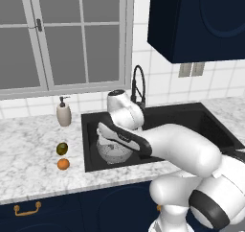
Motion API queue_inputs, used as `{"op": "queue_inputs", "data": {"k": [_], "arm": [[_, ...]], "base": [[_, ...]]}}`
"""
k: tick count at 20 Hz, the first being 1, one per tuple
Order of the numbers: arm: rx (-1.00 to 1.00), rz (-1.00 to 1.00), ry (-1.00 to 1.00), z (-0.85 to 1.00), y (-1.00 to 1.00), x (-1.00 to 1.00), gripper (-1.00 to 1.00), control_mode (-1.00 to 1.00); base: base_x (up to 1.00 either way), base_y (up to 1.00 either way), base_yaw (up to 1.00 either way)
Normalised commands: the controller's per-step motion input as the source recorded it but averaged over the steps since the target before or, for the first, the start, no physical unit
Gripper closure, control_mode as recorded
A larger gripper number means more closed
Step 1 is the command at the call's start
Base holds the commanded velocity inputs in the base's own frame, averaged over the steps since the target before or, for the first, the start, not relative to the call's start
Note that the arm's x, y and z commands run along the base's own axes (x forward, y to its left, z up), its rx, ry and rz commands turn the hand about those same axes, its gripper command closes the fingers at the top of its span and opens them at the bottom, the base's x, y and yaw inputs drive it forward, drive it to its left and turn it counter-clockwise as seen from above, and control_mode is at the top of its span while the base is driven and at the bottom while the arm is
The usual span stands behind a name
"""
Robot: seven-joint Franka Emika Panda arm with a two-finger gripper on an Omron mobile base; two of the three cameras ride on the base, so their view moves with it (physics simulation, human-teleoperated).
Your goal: Put the colander in the sink, put the pear, kiwi, tangerine in the colander, and turn on the sink faucet and pour water over the colander.
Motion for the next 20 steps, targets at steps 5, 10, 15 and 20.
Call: {"op": "queue_inputs", "data": {"k": [5, 10, 15, 20], "arm": [[0.29, 0.20, -0.04, 0.12, 0.30, 0.19, -1.00, -1.00], [0.01, 0.00, 0.00, 0.16, 0.61, 0.41, -1.00, -1.00], [0.00, 0.00, 0.00, 0.15, 0.57, 0.37, -1.00, -1.00], [0.00, 0.00, -0.01, 0.10, 0.52, 0.27, -1.00, -1.00]], "base": [[0.00, 0.00, 0.00], [0.00, 0.00, 0.00], [0.00, 0.00, 0.00], [0.00, 0.00, 0.00]]}}
